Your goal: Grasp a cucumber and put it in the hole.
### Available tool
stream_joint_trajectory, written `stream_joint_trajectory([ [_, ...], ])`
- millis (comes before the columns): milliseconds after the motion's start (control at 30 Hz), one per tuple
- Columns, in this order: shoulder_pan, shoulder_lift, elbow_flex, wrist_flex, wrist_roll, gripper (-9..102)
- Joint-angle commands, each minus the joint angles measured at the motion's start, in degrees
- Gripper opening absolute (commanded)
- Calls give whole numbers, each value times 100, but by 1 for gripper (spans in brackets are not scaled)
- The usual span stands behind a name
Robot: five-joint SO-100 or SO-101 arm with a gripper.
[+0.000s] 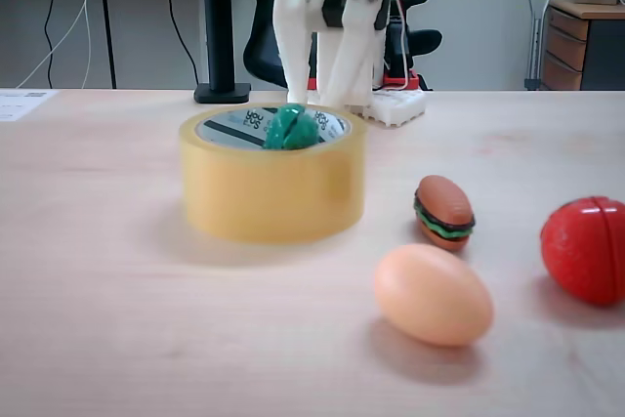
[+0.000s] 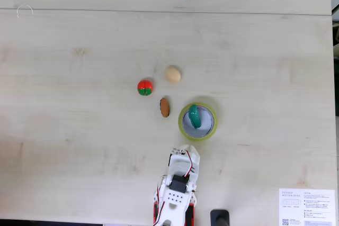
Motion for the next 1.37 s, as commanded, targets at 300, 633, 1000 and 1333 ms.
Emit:
stream_joint_trajectory([
  [300, -35, 18, 149, 26, -44, 0],
  [633, -26, 18, 149, 26, -53, 0],
  [1000, -26, 18, 149, 18, -62, 0],
  [1333, -26, 18, 272, -97, -62, 0],
])
